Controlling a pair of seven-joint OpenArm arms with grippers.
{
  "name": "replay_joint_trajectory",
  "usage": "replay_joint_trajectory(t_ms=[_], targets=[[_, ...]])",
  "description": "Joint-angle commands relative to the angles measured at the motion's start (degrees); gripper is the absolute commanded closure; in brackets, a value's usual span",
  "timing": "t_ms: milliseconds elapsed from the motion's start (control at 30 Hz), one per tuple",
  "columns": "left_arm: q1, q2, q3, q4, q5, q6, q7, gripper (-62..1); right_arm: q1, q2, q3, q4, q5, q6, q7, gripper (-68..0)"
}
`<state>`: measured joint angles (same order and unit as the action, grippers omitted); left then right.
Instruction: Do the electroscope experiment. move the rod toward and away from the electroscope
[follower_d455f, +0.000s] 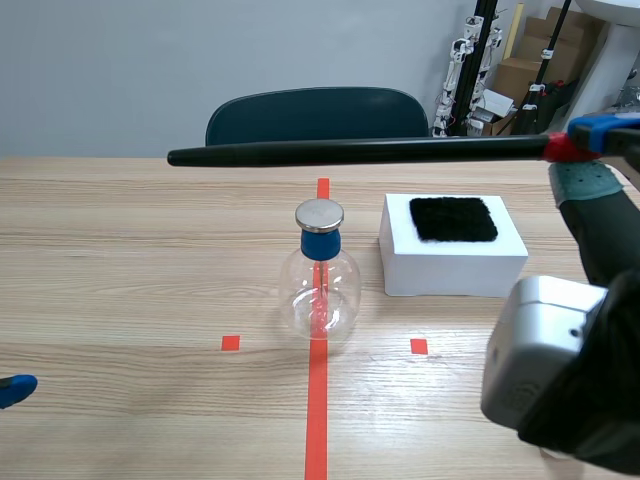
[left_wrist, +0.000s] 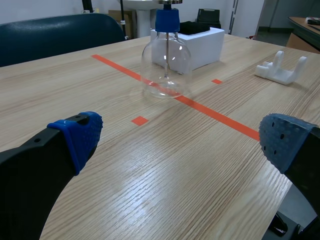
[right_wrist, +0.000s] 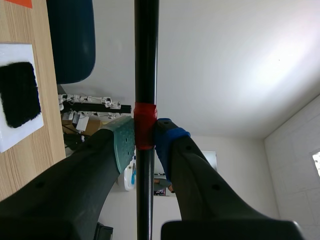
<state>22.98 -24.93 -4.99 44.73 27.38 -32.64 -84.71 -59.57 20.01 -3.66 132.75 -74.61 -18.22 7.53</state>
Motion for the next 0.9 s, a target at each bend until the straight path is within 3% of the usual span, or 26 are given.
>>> replay_joint_trajectory(t_ms=[0, 867], targets=[[-0.1, -0.3, -0.2, 0.9, -0.7, 0.0, -1.2, -62.3, 0.7, 0.5, 0.2, 0.7, 0.0, -0.9, -0.1, -2.4], [-0.1, -0.3, -0.2, 0.9, -0.7, 0.0, -1.2, -62.3, 0.7, 0.5, 0.2, 0.7, -2.2, -0.8, -0.1, -2.4]])
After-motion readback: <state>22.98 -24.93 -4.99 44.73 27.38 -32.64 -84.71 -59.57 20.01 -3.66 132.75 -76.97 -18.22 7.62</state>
